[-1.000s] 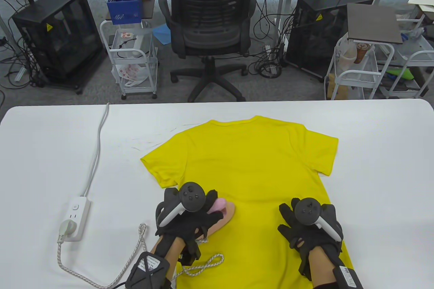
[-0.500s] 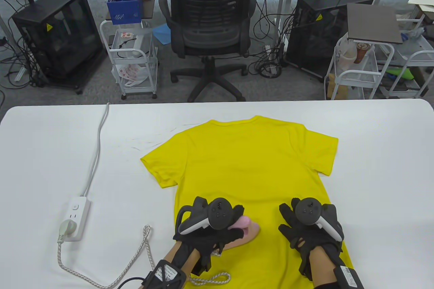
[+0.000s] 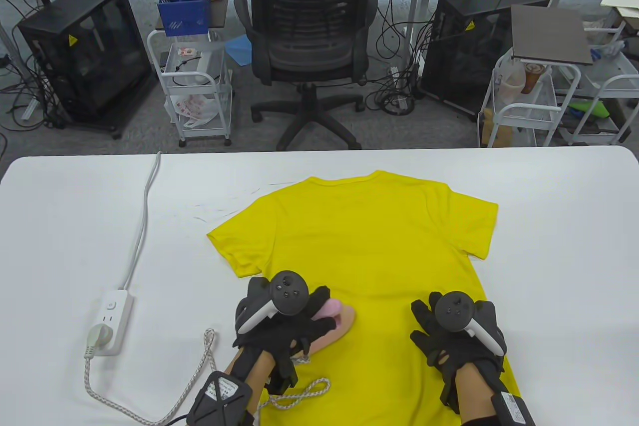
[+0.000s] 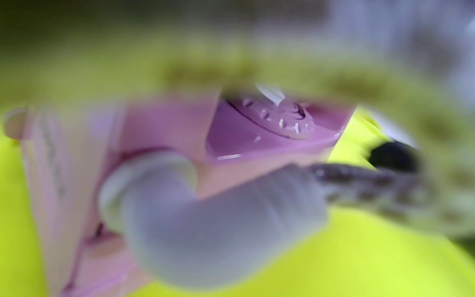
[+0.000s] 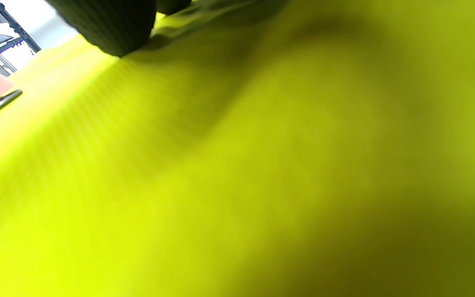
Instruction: Iron t-shirt with electric iron on table
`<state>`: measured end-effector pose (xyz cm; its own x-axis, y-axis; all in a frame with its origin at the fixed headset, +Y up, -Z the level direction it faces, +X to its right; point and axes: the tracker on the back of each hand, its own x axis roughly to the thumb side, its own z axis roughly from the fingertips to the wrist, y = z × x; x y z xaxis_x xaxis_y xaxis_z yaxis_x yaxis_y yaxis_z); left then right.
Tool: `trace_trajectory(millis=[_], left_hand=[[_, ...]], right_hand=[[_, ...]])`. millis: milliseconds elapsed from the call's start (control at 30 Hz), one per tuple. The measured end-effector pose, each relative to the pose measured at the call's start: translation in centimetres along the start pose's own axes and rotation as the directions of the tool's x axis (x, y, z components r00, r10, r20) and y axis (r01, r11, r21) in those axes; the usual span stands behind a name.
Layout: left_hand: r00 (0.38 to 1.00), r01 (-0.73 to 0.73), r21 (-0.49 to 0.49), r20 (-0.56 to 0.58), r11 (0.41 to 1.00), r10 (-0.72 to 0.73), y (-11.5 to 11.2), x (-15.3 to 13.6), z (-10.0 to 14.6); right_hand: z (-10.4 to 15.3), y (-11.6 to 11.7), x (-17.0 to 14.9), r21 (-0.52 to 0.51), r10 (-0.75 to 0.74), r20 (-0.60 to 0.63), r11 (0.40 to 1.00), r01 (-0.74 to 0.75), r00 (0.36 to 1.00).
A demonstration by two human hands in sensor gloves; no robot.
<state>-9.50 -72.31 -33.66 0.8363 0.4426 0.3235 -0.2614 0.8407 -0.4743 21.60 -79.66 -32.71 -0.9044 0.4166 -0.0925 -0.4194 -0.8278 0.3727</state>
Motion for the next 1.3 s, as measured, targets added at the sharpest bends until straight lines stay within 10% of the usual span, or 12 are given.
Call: trace_trajectory(millis=[233, 667, 1133, 1300], left_hand=[[0.972, 0.165, -0.059, 0.181, 0.985, -0.152, -2.3, 5.0, 0.3], [0.951, 0.068, 0.207, -0.308, 0.976, 0.0, 1.9, -3.6, 0.9], [0.975, 0.152, -0.065, 0.174, 0.986, -0.138, -2.3, 4.9, 0.3], [0.982, 0.174, 0.015, 0.073, 0.985, -0.175, -1.8, 4.4, 0.5]], right_hand=[[0.0, 0.0, -0.1, 0.0, -0.001, 0.002, 1.0, 0.001, 1.0], [0.0, 0.0, -0.1, 0.001, -0.007, 0.006, 1.0, 0.007, 1.0], [0.0, 0.0, -0.2, 0.0, -0.006, 0.002, 1.0, 0.006, 1.0], [0.0, 0.0, -0.2, 0.001, -0.003, 0.003, 1.0, 0.003, 1.0]])
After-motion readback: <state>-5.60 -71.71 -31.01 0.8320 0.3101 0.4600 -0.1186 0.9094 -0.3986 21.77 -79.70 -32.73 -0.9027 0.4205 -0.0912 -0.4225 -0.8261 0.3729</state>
